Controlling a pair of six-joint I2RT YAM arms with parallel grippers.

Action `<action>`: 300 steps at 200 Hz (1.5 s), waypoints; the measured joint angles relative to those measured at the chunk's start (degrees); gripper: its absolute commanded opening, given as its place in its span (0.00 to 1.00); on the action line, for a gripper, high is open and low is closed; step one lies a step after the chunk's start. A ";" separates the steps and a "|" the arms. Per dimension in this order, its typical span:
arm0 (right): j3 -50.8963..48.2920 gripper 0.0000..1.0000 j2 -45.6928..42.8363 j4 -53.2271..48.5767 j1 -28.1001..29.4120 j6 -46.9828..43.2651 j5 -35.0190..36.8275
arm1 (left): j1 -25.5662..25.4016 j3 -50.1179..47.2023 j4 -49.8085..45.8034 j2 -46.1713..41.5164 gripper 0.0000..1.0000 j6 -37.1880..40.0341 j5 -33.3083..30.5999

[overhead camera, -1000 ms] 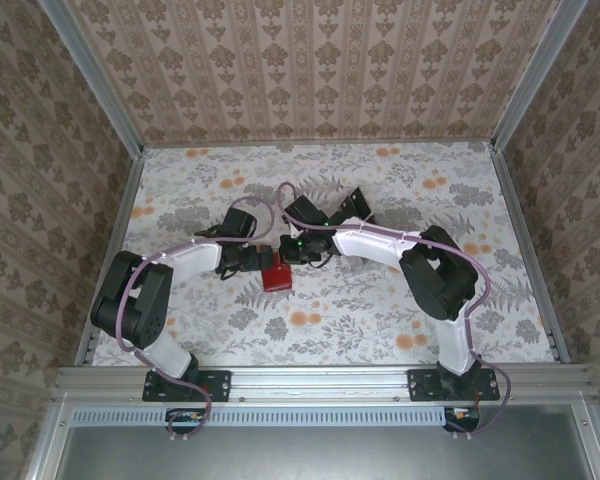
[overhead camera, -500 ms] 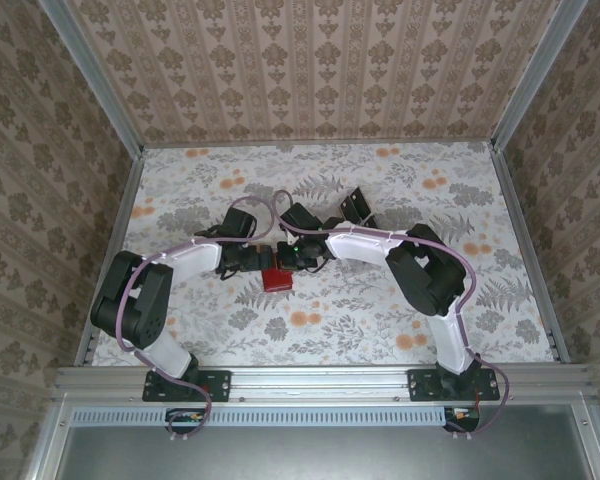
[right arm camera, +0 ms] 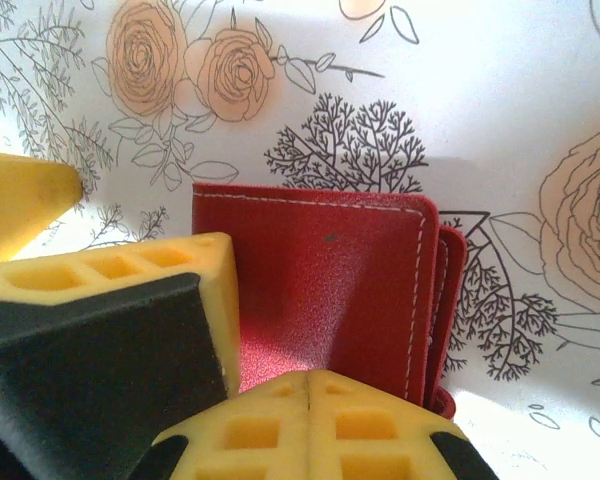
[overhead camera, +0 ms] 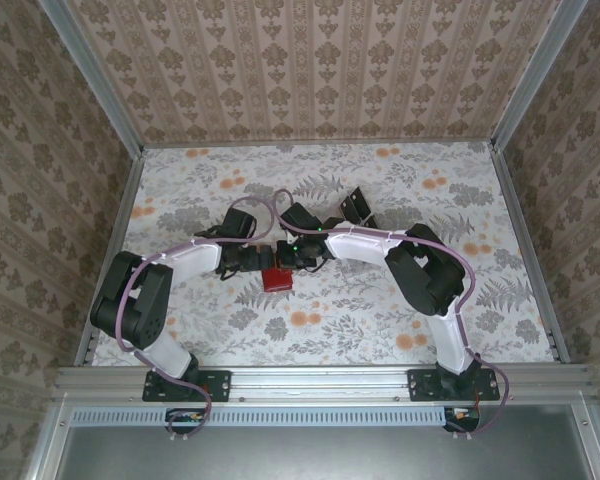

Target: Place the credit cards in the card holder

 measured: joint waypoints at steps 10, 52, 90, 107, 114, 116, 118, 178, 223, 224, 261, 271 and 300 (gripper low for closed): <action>-0.20 0.00 -0.09 0.28 0.00 0.15 0.24 | 0.02 -0.02 0.02 0.00 1.00 -0.02 0.00; -0.96 0.00 -0.98 1.07 0.00 0.46 1.09 | 0.02 -0.04 0.02 0.00 1.00 -0.02 0.00; -0.96 0.00 -1.03 1.31 0.00 0.70 1.33 | 0.00 -0.04 0.04 0.00 1.00 -0.02 0.00; -0.96 0.00 -1.03 1.31 0.00 0.85 1.33 | -0.37 -0.04 0.04 0.00 1.00 -0.04 -0.04; -0.96 0.00 -1.01 1.31 0.00 0.85 1.33 | -0.70 -0.04 0.07 0.00 1.00 -0.04 -0.31; -0.96 0.00 -1.01 1.31 0.00 0.87 1.33 | -0.72 -0.04 0.07 0.00 1.00 -0.07 -0.44; -0.96 0.00 -0.98 1.31 0.00 0.87 1.36 | -0.76 -0.04 0.09 0.00 1.00 -0.07 -0.50; -0.96 0.00 -0.15 1.95 0.02 0.85 1.51 | -1.07 -0.04 0.22 0.00 1.00 -0.31 -0.92; -0.96 0.00 0.22 2.84 0.59 0.87 1.99 | -1.07 -0.04 0.24 0.00 1.00 -0.48 -0.94; -0.96 0.00 0.22 2.93 0.61 0.87 1.99 | -1.07 -0.04 0.24 0.00 1.00 -0.48 -0.94; -1.31 0.00 0.31 3.54 1.20 0.87 2.91 | -1.07 -0.09 0.26 0.00 1.00 -0.52 -1.03; -1.49 0.00 0.31 3.85 1.29 0.87 3.19 | -1.07 -0.11 0.26 0.00 1.00 -0.55 -1.03; -2.47 0.00 0.15 5.27 1.40 1.07 3.48 | -1.05 -0.11 0.26 0.00 1.00 -0.68 -1.05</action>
